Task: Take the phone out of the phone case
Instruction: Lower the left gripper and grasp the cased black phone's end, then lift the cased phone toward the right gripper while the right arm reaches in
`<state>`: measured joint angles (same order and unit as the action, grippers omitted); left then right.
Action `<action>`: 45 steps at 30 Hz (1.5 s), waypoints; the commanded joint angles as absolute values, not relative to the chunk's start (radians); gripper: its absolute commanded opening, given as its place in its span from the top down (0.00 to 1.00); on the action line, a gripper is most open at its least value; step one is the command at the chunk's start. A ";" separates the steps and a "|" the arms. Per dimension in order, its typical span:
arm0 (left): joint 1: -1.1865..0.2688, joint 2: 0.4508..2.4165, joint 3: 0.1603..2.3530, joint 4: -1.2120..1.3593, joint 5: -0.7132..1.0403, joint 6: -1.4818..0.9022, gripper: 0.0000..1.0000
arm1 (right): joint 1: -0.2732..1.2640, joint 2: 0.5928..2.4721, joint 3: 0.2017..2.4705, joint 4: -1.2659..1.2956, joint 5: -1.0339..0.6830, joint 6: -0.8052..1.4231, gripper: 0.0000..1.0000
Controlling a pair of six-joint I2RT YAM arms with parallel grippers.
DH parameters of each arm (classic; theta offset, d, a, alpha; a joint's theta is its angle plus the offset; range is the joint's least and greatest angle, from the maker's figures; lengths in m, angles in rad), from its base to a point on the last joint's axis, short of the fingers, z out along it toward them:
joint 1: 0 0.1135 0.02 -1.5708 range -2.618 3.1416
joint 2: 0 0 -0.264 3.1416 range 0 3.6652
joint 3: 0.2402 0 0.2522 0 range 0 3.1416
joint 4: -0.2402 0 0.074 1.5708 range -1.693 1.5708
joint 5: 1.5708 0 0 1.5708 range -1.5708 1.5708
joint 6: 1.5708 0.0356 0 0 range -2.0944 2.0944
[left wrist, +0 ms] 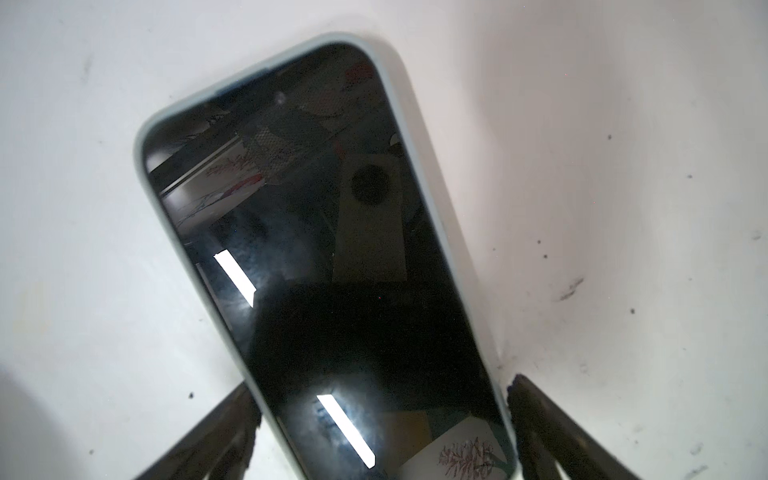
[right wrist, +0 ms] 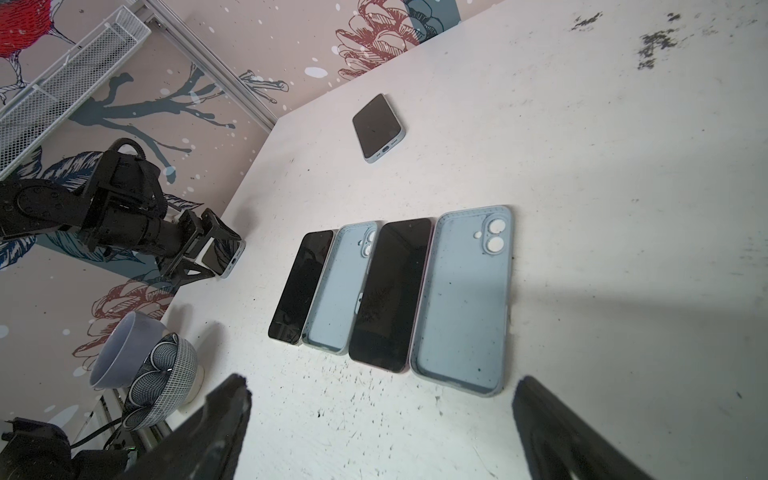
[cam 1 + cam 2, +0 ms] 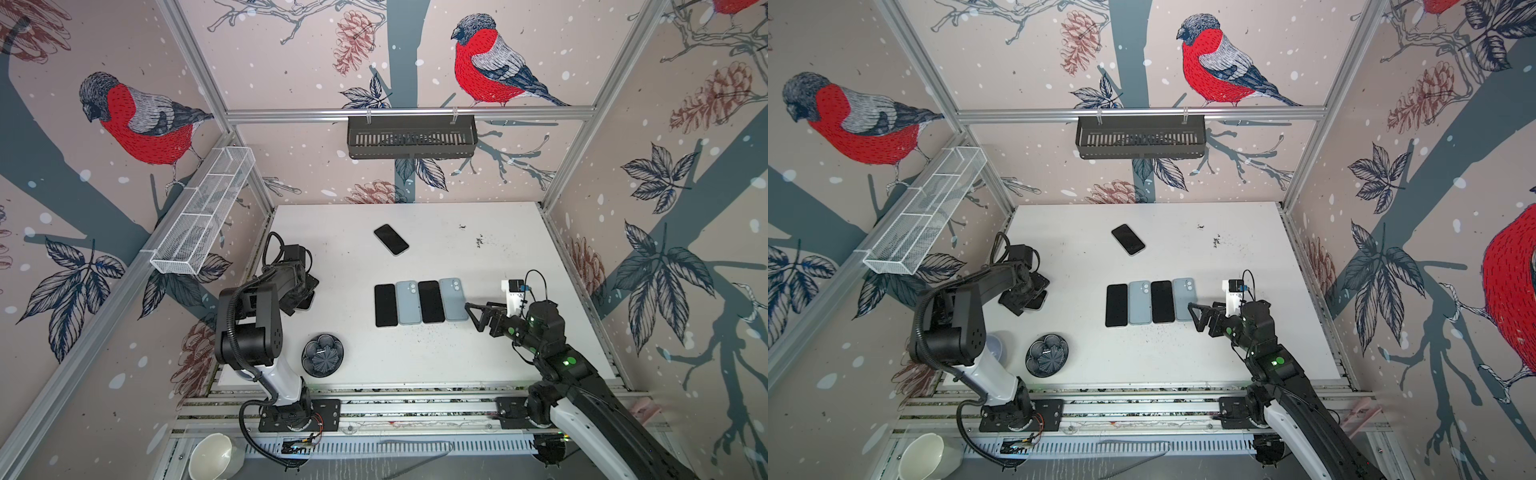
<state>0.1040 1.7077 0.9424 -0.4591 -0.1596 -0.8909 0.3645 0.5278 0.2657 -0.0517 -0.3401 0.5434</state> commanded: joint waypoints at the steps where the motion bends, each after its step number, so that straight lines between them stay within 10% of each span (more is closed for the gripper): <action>1: 0.110 1.726 0.917 -0.437 -0.022 -0.906 0.17 | 0.365 0.527 0.269 -0.034 -0.350 0.530 0.00; 18: 0.109 1.669 0.845 -0.348 0.064 -0.835 0.37 | 0.367 0.589 0.277 0.066 -0.358 0.551 0.00; 45: 0.012 1.515 0.919 -0.219 0.241 -0.657 0.44 | 0.532 1.182 0.614 0.311 -0.509 0.473 0.00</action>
